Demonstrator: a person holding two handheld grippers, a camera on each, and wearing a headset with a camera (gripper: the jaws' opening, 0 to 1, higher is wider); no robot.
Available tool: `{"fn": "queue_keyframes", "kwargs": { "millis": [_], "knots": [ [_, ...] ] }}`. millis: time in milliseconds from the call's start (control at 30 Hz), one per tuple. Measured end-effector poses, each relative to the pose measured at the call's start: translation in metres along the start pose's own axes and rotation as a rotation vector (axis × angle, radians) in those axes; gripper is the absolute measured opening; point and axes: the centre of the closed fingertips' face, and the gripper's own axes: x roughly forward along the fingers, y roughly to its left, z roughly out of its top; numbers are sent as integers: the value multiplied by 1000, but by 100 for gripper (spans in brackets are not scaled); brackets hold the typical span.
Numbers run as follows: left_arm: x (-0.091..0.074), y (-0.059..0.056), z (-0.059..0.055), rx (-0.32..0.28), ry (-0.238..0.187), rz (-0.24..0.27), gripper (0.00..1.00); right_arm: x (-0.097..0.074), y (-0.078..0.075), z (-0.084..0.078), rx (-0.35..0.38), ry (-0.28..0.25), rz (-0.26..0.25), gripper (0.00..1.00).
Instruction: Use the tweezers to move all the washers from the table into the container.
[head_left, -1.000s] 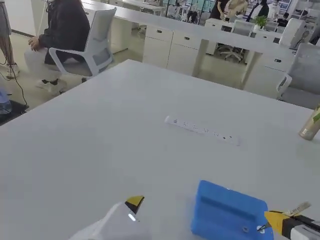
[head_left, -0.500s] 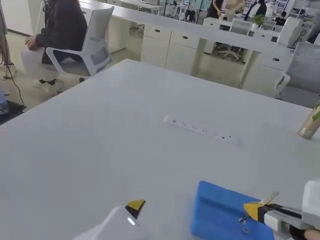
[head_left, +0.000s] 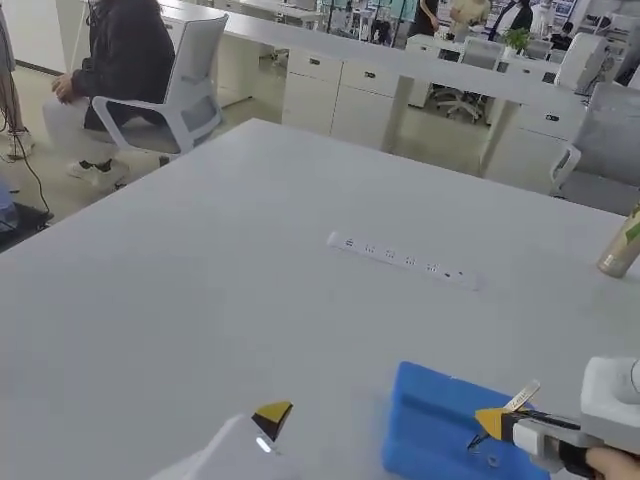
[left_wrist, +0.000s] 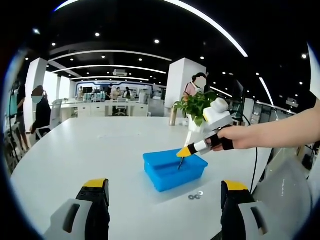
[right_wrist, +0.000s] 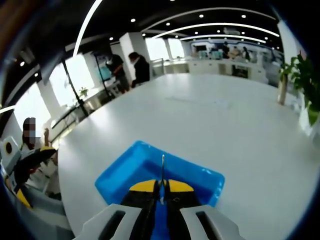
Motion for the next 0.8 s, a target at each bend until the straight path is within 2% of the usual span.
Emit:
{"fn": "queue_keyframes", "kwargs": {
  "millis": [567, 800],
  "knots": [
    [1, -1, -4, 15, 28, -8, 93, 5, -10, -9, 29, 25, -18, 3],
    [1, -2, -5, 16, 31, -11, 93, 4, -6, -9, 15, 24, -3, 4]
  ]
}}
